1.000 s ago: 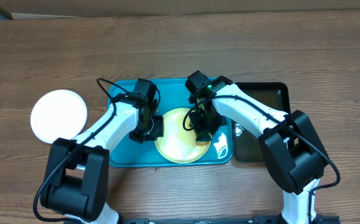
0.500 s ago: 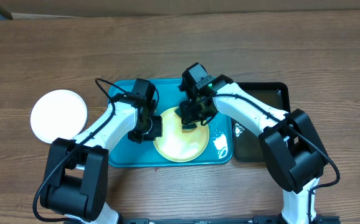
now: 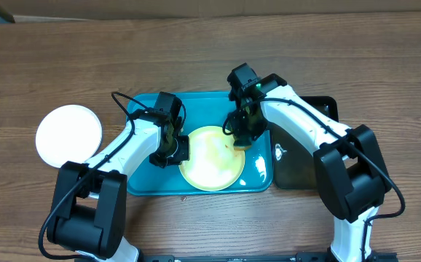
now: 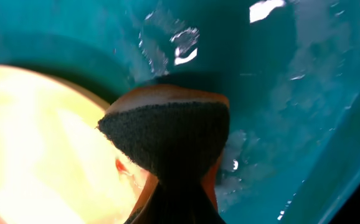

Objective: Clean dirty plates on tray and stack at the side
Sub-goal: 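Keep scrubbing the yellow-green plate surface with sponge in right gripper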

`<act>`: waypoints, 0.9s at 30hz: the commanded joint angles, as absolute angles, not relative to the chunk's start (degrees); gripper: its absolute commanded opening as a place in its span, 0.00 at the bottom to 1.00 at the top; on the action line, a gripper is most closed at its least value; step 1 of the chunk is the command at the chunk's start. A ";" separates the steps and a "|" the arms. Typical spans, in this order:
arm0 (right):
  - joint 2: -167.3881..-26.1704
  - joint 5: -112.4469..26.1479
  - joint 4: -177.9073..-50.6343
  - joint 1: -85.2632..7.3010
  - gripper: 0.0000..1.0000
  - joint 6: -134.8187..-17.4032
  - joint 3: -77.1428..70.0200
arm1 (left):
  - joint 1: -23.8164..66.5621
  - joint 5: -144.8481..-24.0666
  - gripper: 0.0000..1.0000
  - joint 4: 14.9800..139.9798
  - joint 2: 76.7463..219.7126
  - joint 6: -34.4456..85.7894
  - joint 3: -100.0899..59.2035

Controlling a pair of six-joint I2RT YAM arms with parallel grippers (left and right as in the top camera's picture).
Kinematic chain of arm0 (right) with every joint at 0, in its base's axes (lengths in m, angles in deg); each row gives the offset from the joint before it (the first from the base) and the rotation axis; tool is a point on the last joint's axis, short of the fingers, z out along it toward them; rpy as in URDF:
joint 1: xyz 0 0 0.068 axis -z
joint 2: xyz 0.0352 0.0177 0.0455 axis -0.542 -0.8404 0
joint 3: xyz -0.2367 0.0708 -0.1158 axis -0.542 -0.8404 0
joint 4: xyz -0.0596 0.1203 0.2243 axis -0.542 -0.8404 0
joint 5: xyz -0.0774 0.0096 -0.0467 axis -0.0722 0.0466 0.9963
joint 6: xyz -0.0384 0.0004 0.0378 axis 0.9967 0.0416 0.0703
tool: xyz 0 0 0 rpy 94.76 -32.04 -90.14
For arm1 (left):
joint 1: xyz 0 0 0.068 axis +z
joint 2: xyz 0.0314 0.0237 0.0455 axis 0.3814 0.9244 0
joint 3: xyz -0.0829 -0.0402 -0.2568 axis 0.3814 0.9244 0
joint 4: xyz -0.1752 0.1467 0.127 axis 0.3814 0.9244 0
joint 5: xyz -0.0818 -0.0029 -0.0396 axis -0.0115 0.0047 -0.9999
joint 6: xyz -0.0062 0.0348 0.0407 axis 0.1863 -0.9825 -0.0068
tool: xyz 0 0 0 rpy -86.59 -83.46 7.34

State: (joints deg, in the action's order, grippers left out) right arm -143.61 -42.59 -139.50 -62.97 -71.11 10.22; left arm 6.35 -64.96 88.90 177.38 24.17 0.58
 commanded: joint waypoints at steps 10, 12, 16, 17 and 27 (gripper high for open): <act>-140.50 -37.67 -141.45 -66.25 0.04 -71.37 10.28 | 6.28 -63.93 0.04 89.12 177.83 23.96 1.11; -139.15 -36.38 -141.71 -66.25 0.04 -71.37 11.01 | 6.28 -63.93 0.04 89.10 177.83 23.98 1.11; -135.70 -36.65 -141.41 -66.55 0.04 -71.11 11.14 | 6.28 -63.93 0.04 89.10 177.83 23.98 1.11; -135.56 -36.71 -141.58 -66.71 0.04 -71.11 11.14 | 6.28 -63.93 0.04 89.07 177.83 24.00 1.11; -136.72 -39.23 -138.13 -69.96 0.04 -69.62 5.48 | 6.28 -63.93 0.04 89.07 177.83 23.98 1.11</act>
